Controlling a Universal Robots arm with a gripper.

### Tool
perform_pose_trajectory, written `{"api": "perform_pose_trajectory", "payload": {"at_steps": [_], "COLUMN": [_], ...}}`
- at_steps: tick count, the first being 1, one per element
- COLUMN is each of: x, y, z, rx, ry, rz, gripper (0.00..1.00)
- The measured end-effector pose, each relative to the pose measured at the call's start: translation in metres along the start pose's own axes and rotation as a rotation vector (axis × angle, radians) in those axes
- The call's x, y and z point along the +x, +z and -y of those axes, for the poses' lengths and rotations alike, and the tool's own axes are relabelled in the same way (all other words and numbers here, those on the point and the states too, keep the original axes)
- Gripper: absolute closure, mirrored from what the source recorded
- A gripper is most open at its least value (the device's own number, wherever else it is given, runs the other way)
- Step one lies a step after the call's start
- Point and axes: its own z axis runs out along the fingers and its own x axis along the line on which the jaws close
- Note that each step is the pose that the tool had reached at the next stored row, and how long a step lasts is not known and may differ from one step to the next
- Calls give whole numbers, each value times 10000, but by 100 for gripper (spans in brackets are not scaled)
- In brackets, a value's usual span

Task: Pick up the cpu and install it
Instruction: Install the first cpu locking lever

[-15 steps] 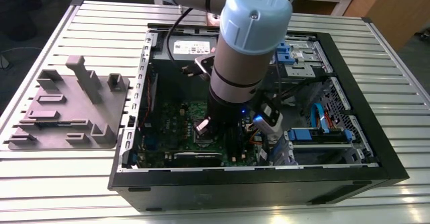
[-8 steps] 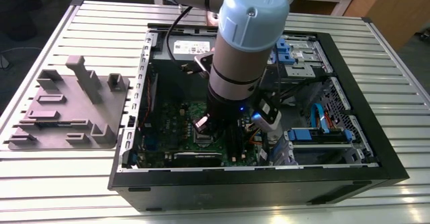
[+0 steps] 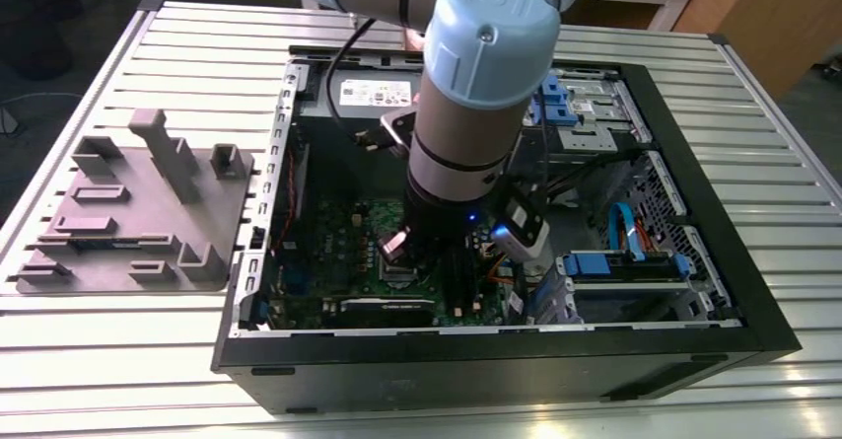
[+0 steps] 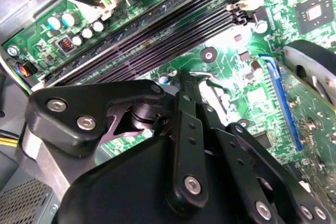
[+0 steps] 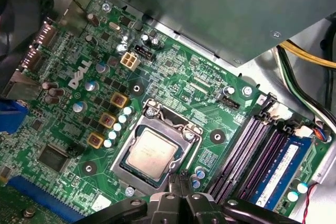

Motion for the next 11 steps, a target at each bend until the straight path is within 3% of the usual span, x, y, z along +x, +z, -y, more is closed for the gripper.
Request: {"api": "perform_pose_trajectory", "payload": {"at_steps": [11], "x": [32], "y": [5], "z": [49], "rx": [4], "ry": [1], "rz": [5], "gripper": [90]}}
